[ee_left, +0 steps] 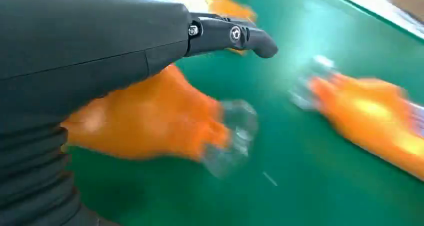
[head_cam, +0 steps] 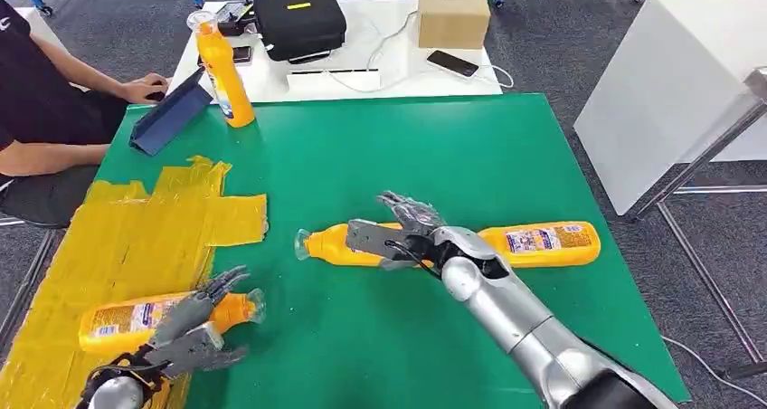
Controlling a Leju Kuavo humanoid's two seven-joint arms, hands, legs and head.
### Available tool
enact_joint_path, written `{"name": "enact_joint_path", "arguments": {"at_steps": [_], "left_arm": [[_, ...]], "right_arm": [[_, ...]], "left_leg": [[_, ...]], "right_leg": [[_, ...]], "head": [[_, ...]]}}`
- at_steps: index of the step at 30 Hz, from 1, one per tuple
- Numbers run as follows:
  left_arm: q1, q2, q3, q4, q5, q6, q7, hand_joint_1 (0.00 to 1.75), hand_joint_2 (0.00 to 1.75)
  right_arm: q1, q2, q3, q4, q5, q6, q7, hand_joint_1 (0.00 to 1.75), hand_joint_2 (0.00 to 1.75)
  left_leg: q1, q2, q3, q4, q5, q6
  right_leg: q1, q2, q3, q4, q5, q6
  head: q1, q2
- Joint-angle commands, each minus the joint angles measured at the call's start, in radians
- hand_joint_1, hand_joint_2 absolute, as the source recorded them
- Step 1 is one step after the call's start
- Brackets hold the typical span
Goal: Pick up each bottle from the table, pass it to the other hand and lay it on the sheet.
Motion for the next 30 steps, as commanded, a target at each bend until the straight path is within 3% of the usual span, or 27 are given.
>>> {"name": "enact_joint_path", "arguments": {"at_steps": [1,6,16,22,23,27,30], "left_arm": [[0.061,0.018,0.042,-0.192,0.246,-0.147,-0.035,0.00,0.00],[0.102,-0.023,0.123,-0.307,0.402,-0.226,-0.050,0.00,0.00],[0.106,-0.022,0.122,-0.304,0.400,-0.227,-0.052,0.00,0.00],[0.136,-0.063,0.169,-0.423,0.496,-0.269,-0.057,0.00,0.00],[0.133,-0.066,0.169,-0.428,0.504,-0.271,-0.057,0.00,0.00],[0.109,-0.083,0.160,-0.421,0.549,-0.269,-0.045,0.00,0.00],[0.126,-0.117,0.166,-0.448,0.605,-0.236,0.013,0.00,0.00]], "right_arm": [[-0.130,0.068,0.053,0.304,-0.011,0.015,-0.022,0.00,1.75],[-0.125,0.051,0.099,0.388,0.026,0.026,-0.004,0.00,1.75],[-0.128,0.051,0.099,0.388,0.026,0.024,-0.005,0.00,1.75],[-0.111,0.014,0.198,0.474,0.222,0.059,0.079,0.00,1.75],[-0.100,0.013,0.198,0.502,0.229,0.059,0.070,1.73,1.75],[-0.065,0.015,0.181,0.572,0.246,0.036,0.040,1.75,1.75],[-0.061,0.026,0.117,0.528,0.228,-0.031,0.038,1.75,1.75]], "left_leg": [[0.001,0.006,-0.001,0.001,-0.001,0.000],[0.001,0.004,-0.001,0.001,-0.001,0.000],[0.000,0.002,-0.002,0.000,0.000,0.000],[0.001,0.003,-0.001,0.000,-0.001,0.000],[0.001,0.001,-0.001,0.000,0.000,0.000],[0.001,-0.001,0.002,-0.001,0.000,0.000],[0.001,-0.001,0.005,-0.002,0.000,0.000]], "right_leg": [[0.001,0.003,-0.002,0.001,0.000,0.000],[0.001,0.002,-0.001,-0.001,0.000,0.000],[0.000,0.000,-0.003,-0.001,0.000,0.000],[0.001,0.000,-0.001,-0.002,0.000,0.000],[0.001,-0.001,0.000,-0.002,0.000,0.000],[0.001,-0.002,0.002,-0.004,0.000,0.000],[0.001,-0.004,0.003,-0.004,0.000,0.000]], "head": [[0.000,0.000],[0.000,0.000],[0.000,0.000],[0.000,0.000],[0.000,0.000],[0.000,0.000],[0.000,0.000]]}}
